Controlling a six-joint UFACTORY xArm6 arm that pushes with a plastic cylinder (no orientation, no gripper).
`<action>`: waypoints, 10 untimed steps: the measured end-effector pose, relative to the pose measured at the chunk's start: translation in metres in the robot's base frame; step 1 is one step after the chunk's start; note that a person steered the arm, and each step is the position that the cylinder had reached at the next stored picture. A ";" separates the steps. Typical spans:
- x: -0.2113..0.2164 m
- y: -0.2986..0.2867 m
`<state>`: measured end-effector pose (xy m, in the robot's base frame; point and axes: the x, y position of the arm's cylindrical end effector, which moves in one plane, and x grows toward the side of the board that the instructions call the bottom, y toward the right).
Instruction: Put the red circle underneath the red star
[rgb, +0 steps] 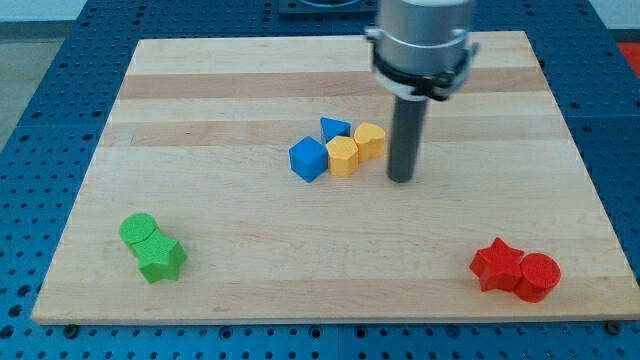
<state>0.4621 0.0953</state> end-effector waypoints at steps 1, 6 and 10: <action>0.003 0.060; 0.131 0.145; 0.156 0.146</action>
<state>0.6185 0.2411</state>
